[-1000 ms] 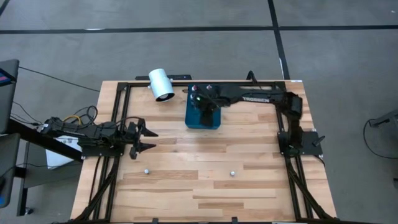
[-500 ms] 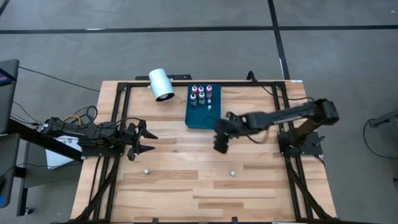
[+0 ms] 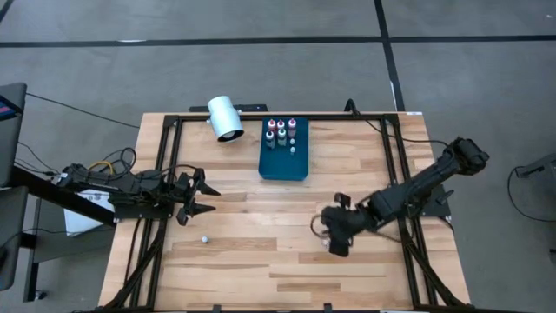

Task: Pick & Place food coloring
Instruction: Put the small green food coloring bottle into the blue bin

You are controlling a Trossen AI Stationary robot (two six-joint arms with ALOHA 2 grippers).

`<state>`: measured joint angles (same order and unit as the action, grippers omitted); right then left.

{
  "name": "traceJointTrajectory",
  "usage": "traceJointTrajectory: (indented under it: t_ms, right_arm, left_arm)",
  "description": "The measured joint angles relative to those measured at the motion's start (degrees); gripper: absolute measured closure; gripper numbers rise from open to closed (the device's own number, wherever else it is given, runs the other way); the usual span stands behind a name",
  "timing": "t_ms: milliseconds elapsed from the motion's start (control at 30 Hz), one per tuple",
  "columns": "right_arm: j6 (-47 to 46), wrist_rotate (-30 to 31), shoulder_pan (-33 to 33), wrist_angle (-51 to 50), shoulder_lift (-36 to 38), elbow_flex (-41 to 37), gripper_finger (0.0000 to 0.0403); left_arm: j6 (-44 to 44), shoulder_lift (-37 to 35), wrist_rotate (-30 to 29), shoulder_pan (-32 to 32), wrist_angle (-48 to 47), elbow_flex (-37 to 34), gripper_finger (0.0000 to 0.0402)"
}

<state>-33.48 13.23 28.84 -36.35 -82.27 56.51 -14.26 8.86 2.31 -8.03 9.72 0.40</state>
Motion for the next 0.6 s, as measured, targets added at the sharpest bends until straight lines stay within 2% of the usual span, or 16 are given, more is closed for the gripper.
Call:
traceJointTrajectory:
  t_ms: [267, 400, 600]
  right_arm:
    - [-0.1, 0.49, 8.71, -3.12, -1.42, -0.02, 0.0274]
    - [0.18, 4.5, 11.32, -3.66, -1.43, 0.01, 0.0274]
    - [0.51, 4.77, 11.93, -3.56, -1.43, -1.09, 0.0274]
  left_arm:
    - [-0.07, 0.0, -0.03, 0.0, -0.36, -0.02, 0.0168]
    - [-0.2, 0.01, -0.03, 0.0, -2.38, 0.01, 0.0168]
    - [-0.33, 0.02, -0.05, 0.0, -5.37, 0.01, 0.0168]
